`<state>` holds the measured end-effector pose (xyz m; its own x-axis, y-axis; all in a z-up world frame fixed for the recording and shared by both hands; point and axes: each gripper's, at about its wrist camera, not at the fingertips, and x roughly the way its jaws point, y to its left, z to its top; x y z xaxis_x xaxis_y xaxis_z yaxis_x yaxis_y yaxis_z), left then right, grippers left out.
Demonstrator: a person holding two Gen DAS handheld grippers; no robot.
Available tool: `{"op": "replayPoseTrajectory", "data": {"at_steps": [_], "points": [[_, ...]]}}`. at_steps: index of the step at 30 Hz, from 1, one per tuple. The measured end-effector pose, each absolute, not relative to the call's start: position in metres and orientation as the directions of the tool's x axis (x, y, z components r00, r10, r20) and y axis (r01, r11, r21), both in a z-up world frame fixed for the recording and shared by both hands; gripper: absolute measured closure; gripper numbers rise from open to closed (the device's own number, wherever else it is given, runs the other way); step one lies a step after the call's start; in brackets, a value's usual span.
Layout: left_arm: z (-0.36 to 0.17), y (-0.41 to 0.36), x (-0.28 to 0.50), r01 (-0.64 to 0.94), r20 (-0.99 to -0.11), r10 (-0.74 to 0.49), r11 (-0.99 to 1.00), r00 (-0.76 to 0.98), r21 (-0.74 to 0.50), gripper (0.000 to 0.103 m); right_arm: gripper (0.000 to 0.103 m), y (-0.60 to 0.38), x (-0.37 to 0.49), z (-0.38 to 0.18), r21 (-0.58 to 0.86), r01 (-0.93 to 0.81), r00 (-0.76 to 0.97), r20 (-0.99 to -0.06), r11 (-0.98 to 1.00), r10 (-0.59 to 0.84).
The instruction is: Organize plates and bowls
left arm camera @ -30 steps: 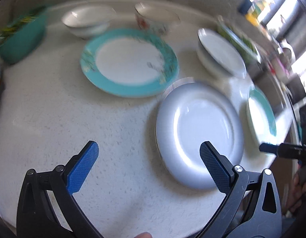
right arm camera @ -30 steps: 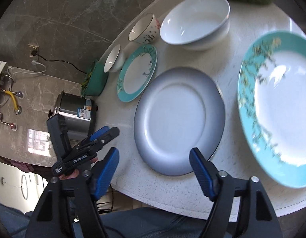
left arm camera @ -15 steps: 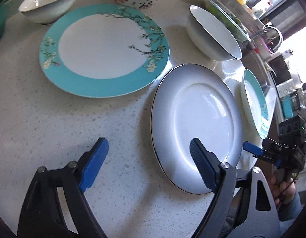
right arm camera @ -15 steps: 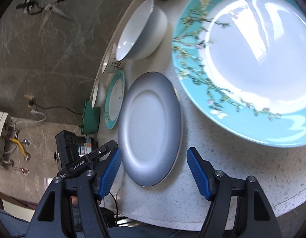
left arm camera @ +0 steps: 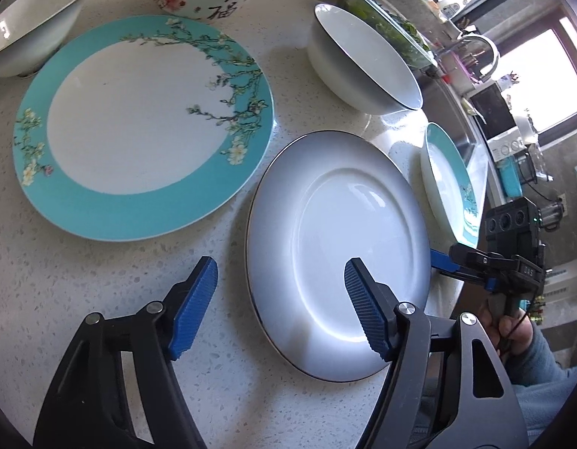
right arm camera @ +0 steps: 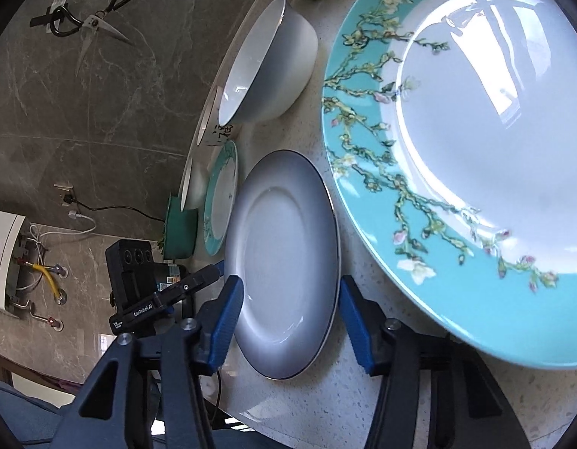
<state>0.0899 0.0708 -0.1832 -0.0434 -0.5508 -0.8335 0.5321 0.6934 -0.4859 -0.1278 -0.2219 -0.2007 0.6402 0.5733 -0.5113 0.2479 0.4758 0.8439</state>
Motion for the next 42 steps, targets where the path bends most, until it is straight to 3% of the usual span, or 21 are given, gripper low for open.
{"op": "replayPoseTrajectory", "data": {"at_steps": [11,16,18,20,21,22,23,42], "points": [[-0.178,0.060,0.095,0.575,-0.860,-0.508,0.687,-0.057,-0.444,0.039,0.048,-0.224,-0.119,-0.201,0.828,0.265,0.632,-0.536,0.494,0.560],[-0.179,0.058,0.097,0.579,-0.860,-0.504,0.678,-0.080,-0.452,0.052,0.049,-0.225,-0.114,-0.202,0.835,0.269,0.614,-0.533,0.480,0.582],[-0.181,0.063,0.101,0.567,-0.865,-0.495,0.692,-0.076,-0.446,0.070,0.052,-0.228,-0.115,-0.204,0.840,0.280,0.610,-0.530,0.465,0.589],[-0.181,0.071,0.102,0.561,-0.871,-0.487,0.702,-0.071,-0.438,0.078,0.067,-0.231,-0.115,-0.206,0.829,0.309,0.600,-0.551,0.467,0.581],[-0.181,0.072,0.103,0.563,-0.871,-0.485,0.702,-0.072,-0.437,0.079,0.073,-0.232,-0.116,-0.207,0.823,0.320,0.595,-0.560,0.470,0.576],[-0.181,0.073,0.103,0.566,-0.873,-0.483,0.700,-0.073,-0.435,0.079,0.088,-0.234,-0.116,-0.210,0.806,0.345,0.583,-0.585,0.481,0.564],[-0.181,0.073,0.103,0.570,-0.875,-0.479,0.700,-0.071,-0.430,0.079,0.092,-0.236,-0.117,-0.212,0.798,0.360,0.574,-0.598,0.483,0.559],[-0.180,0.072,0.098,0.562,-0.891,-0.449,0.723,-0.060,-0.402,0.084,0.087,-0.230,-0.116,-0.202,0.752,0.359,0.527,-0.652,0.552,0.546]]}}
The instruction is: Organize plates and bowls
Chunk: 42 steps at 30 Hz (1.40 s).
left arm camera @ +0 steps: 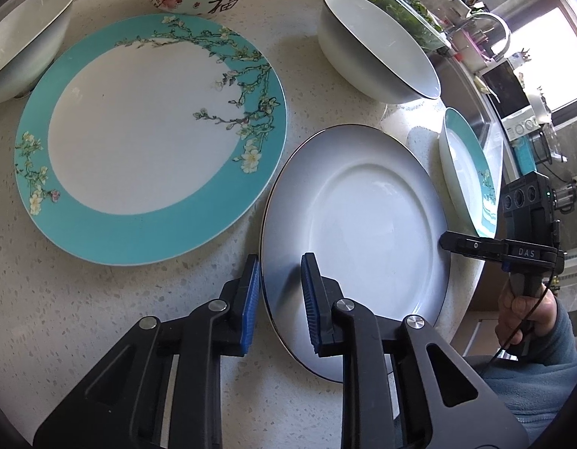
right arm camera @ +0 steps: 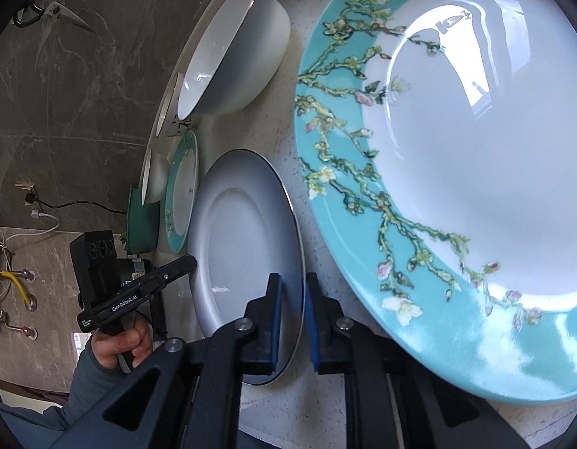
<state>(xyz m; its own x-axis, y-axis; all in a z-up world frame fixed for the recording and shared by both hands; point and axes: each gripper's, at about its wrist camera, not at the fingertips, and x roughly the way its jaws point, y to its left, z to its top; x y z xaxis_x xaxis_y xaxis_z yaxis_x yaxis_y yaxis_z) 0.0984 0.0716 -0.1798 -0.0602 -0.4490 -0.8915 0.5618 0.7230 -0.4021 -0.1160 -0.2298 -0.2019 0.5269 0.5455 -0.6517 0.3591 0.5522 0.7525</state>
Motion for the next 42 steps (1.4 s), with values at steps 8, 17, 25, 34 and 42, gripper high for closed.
{"op": "replayPoseTrajectory", "data": {"at_steps": [8,17,25,34,42], "points": [[-0.180,0.079,0.089,0.528,-0.894,-0.443,0.745,-0.063,-0.407,0.084,0.085,-0.215,-0.109,-0.192,0.744,0.348,0.511,-0.660,0.570,0.550],[-0.154,0.104,0.061,0.493,-0.895,-0.447,0.776,-0.012,-0.394,0.084,0.083,-0.196,-0.095,-0.171,0.738,0.294,0.482,-0.663,0.607,0.573],[-0.130,0.165,0.033,0.394,-0.897,-0.437,0.838,0.068,-0.378,0.084,0.082,-0.146,-0.065,-0.160,0.740,0.189,0.398,-0.659,0.646,0.638],[-0.148,0.232,0.014,0.269,-0.898,-0.430,0.879,0.092,-0.393,0.084,0.082,-0.097,-0.045,-0.172,0.729,0.116,0.287,-0.675,0.675,0.679],[-0.177,0.251,0.009,0.244,-0.898,-0.433,0.881,0.071,-0.406,0.084,0.082,-0.084,-0.041,-0.183,0.703,0.118,0.264,-0.703,0.701,0.660]]}}
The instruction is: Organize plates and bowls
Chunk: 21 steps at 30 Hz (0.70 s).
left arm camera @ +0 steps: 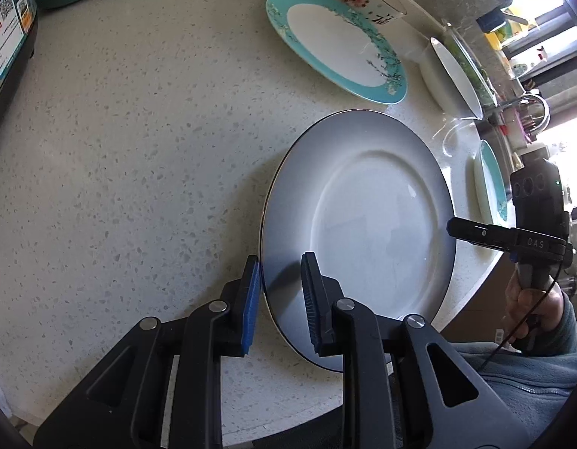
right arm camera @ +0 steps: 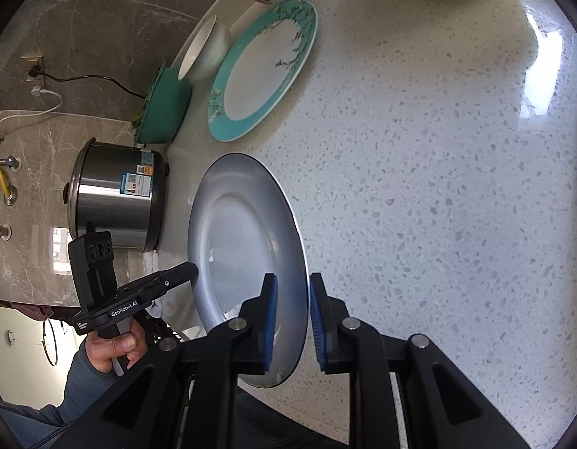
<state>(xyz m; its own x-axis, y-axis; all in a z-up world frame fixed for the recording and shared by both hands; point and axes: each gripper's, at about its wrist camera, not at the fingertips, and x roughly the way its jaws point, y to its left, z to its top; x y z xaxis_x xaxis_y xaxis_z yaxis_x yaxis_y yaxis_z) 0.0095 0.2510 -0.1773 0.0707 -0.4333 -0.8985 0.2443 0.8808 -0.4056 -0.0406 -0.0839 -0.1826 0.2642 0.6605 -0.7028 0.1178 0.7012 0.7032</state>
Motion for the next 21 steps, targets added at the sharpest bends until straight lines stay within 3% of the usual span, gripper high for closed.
{"op": "replayPoseTrajectory", "data": {"at_steps": [11,21], "points": [[-0.183,0.243,0.017,0.270,-0.902,-0.426,0.878,0.068,-0.395,0.084,0.082,-0.081,-0.042,-0.191,0.674,0.130,0.267,-0.730,0.727,0.629],[-0.183,0.239,0.019,0.231,-0.900,-0.424,0.890,0.099,-0.394,0.083,0.079,-0.074,-0.041,-0.184,0.610,0.037,0.255,-0.771,0.791,0.583]]}}
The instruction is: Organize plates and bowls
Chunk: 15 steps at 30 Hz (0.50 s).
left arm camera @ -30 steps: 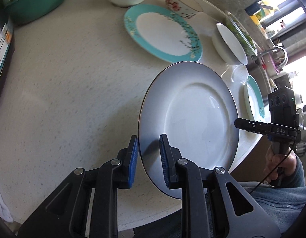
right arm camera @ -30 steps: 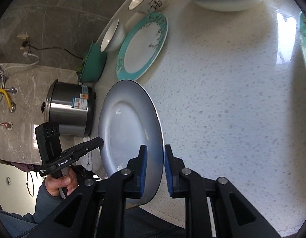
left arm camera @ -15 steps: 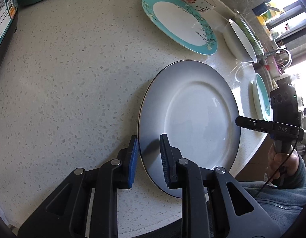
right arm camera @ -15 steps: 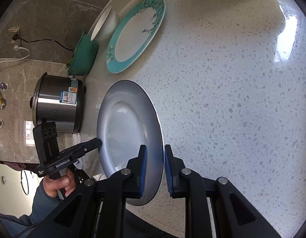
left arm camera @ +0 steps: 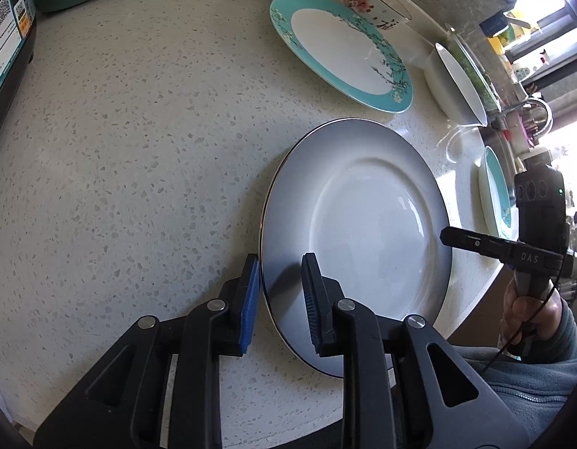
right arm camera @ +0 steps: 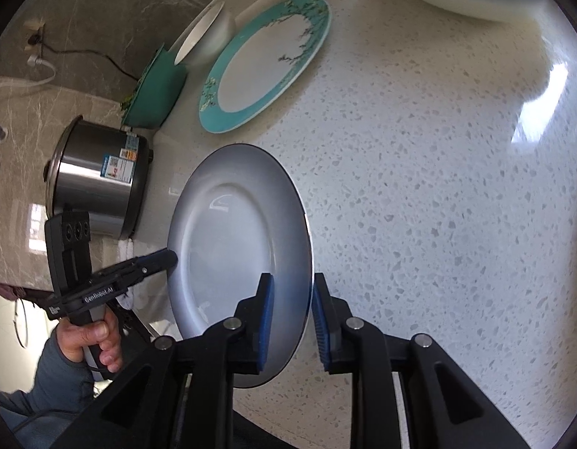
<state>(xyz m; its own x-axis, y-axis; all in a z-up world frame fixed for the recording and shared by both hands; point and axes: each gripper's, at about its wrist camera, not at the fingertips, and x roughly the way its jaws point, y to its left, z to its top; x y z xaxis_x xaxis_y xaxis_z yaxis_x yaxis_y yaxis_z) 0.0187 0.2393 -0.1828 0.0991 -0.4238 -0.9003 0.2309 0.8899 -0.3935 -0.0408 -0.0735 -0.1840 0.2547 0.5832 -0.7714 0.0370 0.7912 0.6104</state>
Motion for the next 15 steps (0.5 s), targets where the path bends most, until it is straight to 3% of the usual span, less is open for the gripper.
{"op": "replayPoseTrajectory", "data": {"at_steps": [9,12,13,15], "points": [[-0.173,0.247,0.024,0.144,-0.908,-0.389,0.918,0.156,-0.369,0.081,0.070,-0.073,-0.037,-0.178,0.554,-0.076,0.227,-0.800,0.829,0.555],[-0.160,0.251,0.030,0.108,-0.906,-0.376,0.926,0.195,-0.362,0.078,0.062,-0.078,-0.035,-0.173,0.555,-0.098,0.222,-0.797,0.826,0.562],[-0.153,0.251,0.033,0.100,-0.901,-0.377,0.926,0.217,-0.364,0.073,0.061,-0.081,-0.036,-0.169,0.557,-0.106,0.231,-0.792,0.824,0.565],[-0.136,0.250,0.042,0.089,-0.882,-0.385,0.923,0.274,-0.375,0.029,0.057,-0.089,-0.034,-0.160,0.566,-0.108,0.263,-0.777,0.817,0.572]]}}
